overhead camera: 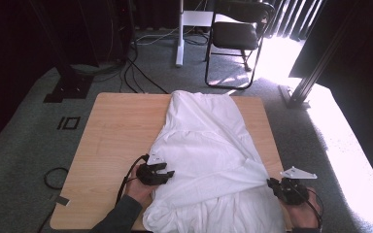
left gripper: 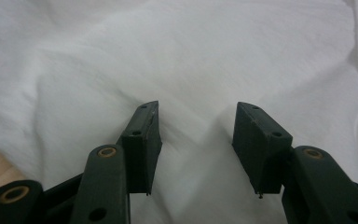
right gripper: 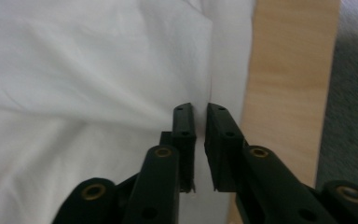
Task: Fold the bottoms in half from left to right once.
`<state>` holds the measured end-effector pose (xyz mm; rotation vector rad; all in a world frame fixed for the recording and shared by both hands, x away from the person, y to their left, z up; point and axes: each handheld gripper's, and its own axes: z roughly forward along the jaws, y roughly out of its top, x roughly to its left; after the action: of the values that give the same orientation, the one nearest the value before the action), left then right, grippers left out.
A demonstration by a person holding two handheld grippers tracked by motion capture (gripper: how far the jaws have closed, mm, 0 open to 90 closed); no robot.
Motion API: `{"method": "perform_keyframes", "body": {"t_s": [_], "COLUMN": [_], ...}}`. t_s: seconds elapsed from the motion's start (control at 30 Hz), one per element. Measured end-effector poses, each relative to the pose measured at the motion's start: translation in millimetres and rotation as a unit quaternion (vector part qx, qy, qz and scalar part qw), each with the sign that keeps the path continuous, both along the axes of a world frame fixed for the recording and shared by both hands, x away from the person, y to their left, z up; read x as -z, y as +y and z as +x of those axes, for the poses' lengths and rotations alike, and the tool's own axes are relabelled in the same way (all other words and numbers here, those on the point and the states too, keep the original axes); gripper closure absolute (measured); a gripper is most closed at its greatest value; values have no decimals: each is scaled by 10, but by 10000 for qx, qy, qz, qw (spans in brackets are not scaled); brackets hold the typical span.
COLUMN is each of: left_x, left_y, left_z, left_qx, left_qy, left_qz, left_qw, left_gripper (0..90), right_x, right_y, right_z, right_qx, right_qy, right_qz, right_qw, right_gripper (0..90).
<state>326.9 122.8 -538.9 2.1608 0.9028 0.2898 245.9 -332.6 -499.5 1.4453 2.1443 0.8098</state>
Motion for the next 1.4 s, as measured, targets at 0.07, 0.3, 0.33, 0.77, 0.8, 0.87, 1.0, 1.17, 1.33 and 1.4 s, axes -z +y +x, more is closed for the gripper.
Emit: {"method": "perform_keyframes", "body": {"t_s": [0.07,0.3,0.33,0.77,0.8,0.87,1.0,1.17,1.33,1.4], "left_x": [7,9,9,29,43,55,61,90,73,51], "left_y": [-14,-31,-30,-17,-28,-46,-59,-42,-29,-18], "left_z": [-12,-23,-25,-189,-270,-355,-489,-621,-710,-722], "left_qx": [27,37,35,126,166,274,396,454,533,514], "left_qy": [5,18,30,145,207,238,279,328,340,287], "left_qz": [27,3,-3,-68,-117,-99,-64,-39,-48,-100], "left_qw": [10000,10000,10000,9998,9996,9993,9988,9984,9980,9982], "left_gripper": [522,517,517,518,519,520,517,516,513,514], "right_x": [23,-68,-56,236,204,144,43,24,70,77], "right_y": [-36,218,275,578,559,494,298,-7,-275,-309], "right_z": [-8,324,410,893,816,682,383,48,-204,-245], "right_qx": [91,-124,-149,-520,-561,-574,-516,-196,-43,-8], "right_qy": [-35,-402,-413,290,264,175,15,-30,228,191], "right_qz": [94,376,369,227,196,193,202,152,316,316], "right_qw": [9999,9984,9984,9980,9979,9980,9985,9997,9992,9993], "right_gripper": [658,528,507,794,830,872,884,886,823,695]}}
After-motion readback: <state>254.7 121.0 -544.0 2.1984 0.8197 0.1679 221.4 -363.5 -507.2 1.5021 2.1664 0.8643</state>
